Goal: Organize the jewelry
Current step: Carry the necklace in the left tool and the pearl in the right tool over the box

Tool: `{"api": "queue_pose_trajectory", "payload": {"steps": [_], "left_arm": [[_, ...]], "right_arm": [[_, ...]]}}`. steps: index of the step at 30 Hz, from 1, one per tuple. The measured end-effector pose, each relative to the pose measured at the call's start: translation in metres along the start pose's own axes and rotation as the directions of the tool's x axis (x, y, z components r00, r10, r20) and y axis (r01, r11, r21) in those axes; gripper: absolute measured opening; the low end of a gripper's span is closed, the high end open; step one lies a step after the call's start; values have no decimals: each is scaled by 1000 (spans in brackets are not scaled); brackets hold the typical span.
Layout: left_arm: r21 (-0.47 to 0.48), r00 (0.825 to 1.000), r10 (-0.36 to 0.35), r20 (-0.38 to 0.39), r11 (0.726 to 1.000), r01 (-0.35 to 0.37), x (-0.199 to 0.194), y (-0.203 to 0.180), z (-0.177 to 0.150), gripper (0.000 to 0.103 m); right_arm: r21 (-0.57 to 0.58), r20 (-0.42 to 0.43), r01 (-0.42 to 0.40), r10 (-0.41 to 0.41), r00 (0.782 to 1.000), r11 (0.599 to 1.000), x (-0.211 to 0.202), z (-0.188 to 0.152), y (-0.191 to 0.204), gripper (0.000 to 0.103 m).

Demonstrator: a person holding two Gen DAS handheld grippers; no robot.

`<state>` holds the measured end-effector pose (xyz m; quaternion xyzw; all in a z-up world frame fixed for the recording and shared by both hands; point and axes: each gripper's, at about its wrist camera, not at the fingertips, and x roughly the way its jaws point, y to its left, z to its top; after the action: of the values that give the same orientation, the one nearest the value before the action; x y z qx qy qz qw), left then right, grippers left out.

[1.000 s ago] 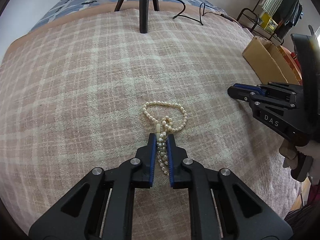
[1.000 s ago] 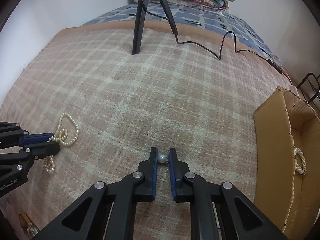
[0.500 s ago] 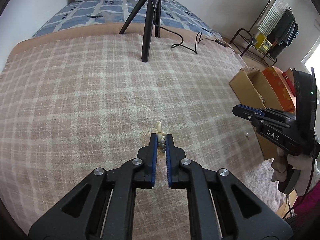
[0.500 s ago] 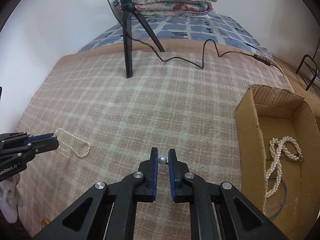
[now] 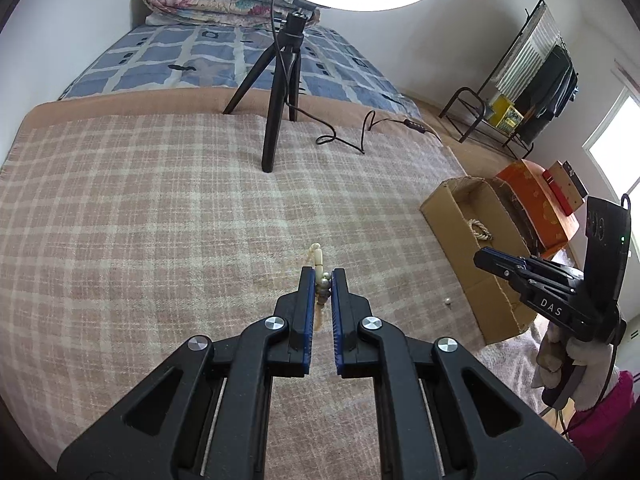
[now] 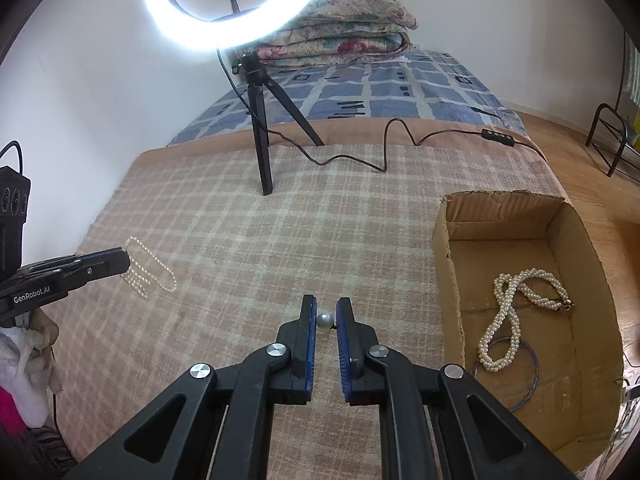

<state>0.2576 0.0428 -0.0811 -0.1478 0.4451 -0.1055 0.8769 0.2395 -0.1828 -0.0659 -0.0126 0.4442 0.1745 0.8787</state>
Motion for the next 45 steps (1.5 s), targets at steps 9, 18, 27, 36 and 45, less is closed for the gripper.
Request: {"api": "queue_pose_trajectory", "payload": {"steps": [9, 18, 27, 36, 45], "left_arm": [[44, 997, -68, 37, 997, 67, -14, -38, 9, 6], [99, 987, -150, 58, 985, 144, -19, -86, 14, 6], [140, 973, -219, 69, 968, 208, -8, -138, 32, 6], [169, 964, -259, 61, 954, 246, 20, -192, 54, 6], [188, 966, -257, 31, 950, 247, 58, -232, 63, 6]], "right_arm": [[32, 53, 35, -37, 998, 999, -48, -19, -26, 8], [81, 78, 83, -89, 993, 993, -84, -45, -65, 8], [114, 76, 110, -119, 990, 987, -100, -65, -92, 8], [154, 71, 132, -144, 987, 979, -107, -76, -120, 8], [185, 64, 140, -154, 986, 973, -107, -79, -137, 8]]}}
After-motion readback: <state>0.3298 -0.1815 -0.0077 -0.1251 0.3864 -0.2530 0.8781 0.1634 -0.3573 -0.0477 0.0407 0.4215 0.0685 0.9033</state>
